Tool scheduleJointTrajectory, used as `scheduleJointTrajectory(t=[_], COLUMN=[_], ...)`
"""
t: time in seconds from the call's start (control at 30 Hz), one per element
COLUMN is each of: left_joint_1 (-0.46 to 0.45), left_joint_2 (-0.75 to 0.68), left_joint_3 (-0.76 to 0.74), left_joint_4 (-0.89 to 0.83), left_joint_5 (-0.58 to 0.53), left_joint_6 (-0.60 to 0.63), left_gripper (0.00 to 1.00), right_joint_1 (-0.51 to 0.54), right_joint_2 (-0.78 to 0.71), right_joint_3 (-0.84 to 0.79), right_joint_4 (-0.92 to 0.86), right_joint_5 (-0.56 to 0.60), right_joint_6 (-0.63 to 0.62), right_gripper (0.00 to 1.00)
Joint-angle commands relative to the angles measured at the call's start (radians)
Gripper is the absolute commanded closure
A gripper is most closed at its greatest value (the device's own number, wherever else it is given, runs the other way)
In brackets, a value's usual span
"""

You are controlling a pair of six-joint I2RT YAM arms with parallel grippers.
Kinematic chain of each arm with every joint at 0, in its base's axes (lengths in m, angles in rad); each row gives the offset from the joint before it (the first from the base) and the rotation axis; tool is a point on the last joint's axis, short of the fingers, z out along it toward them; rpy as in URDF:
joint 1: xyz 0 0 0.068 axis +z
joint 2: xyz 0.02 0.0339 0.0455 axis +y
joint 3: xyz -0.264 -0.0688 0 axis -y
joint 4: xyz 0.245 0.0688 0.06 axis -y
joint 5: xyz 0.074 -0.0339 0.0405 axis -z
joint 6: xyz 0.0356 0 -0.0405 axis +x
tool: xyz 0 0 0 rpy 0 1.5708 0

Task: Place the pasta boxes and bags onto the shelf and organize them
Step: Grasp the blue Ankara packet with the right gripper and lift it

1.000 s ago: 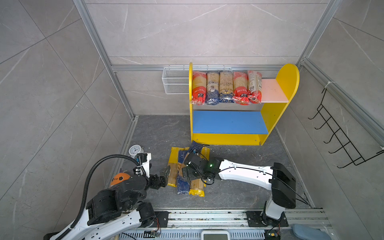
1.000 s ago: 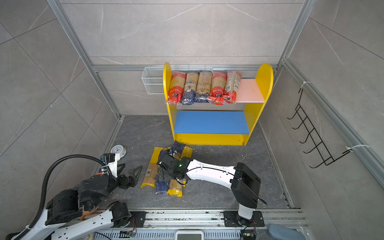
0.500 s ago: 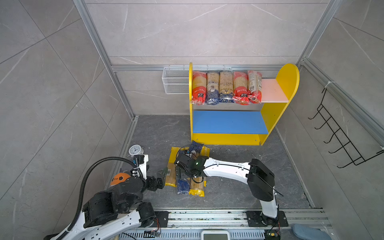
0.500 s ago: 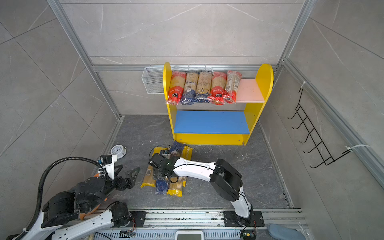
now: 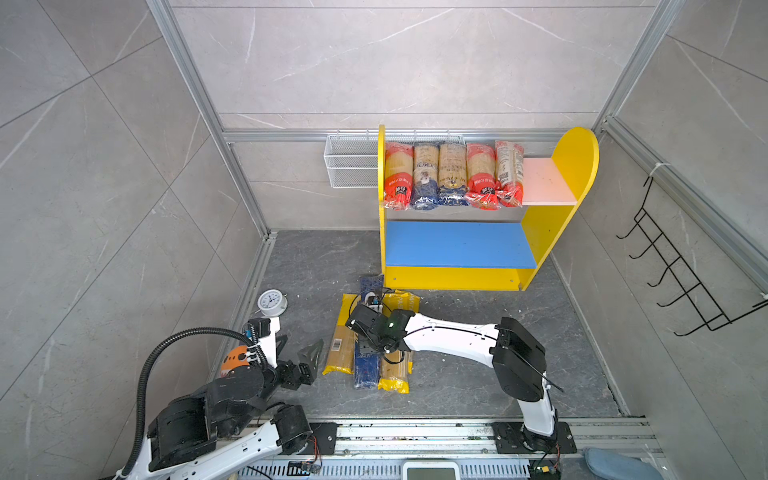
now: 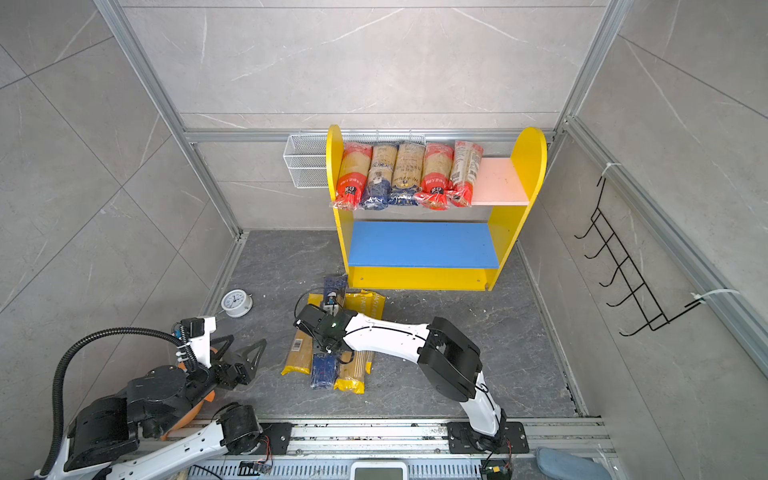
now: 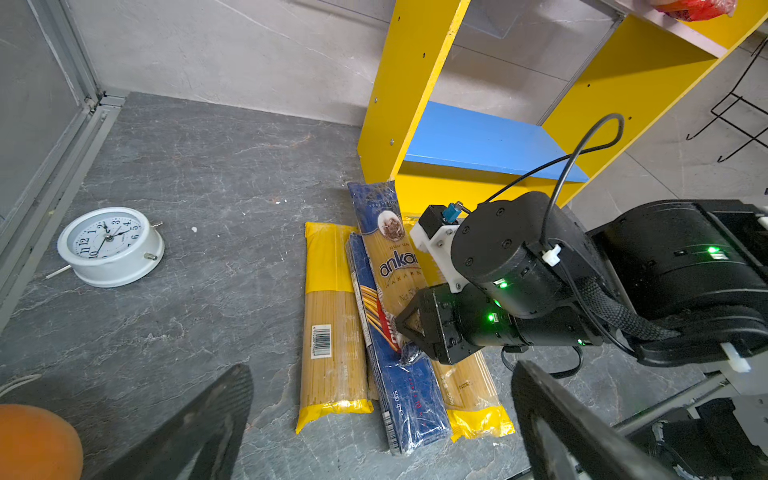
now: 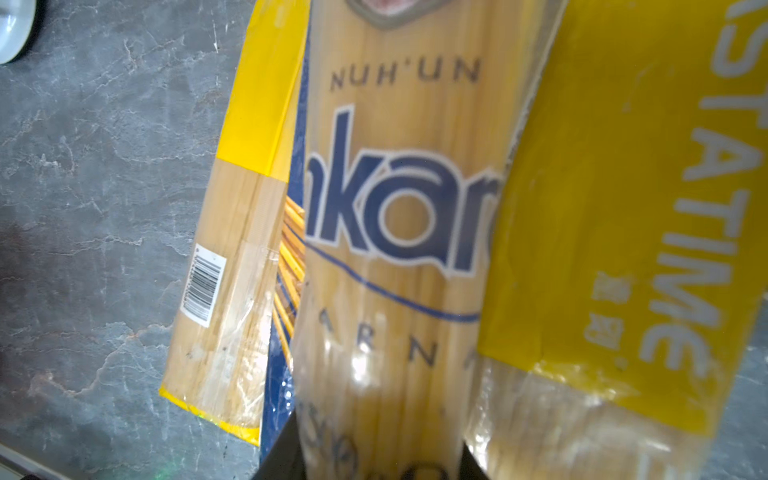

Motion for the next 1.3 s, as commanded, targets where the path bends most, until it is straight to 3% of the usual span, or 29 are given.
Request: scheduleJointTrajectory(t=[0.0, 0.2, 0.53, 0.97, 1.27], left_joint_1=[0.002, 0.002, 0.001, 0.001, 0.001], left_joint_2=[0.000, 0.026, 0.100, 0.268, 0.387], left_joint_3=[0.010, 0.009, -0.001, 0.014, 0.060], left_joint_4=[0.003, 0.023, 0.102, 0.252, 0.308], left_joint_5=[-0.022, -0.006, 0.016, 0.042, 0.053], left_joint_6=[-0.004, 0.002, 0.021, 0.062, 0.071], left_gripper=[0.00, 0.00, 0.00, 0.00, 0.00], right_joint_1=[0.000, -0.005, -0.065, -0.110, -0.129], right_joint_2=[-0.046, -0.194, -0.501, -0.858, -1.071], right_joint_3=[-0.051, -0.176, -0.380, -0.570, -0.580], right_joint_4=[-0.078, -0.023, 0.106, 0.140, 0.113], right_joint_5=[0.028, 0.019, -0.161, -0.272, -0.301], right_joint_6=[-0.035, -0.105, -0.168, -0.157, -0.164], right_gripper=[1.00, 1.00, 1.00, 1.00, 1.00])
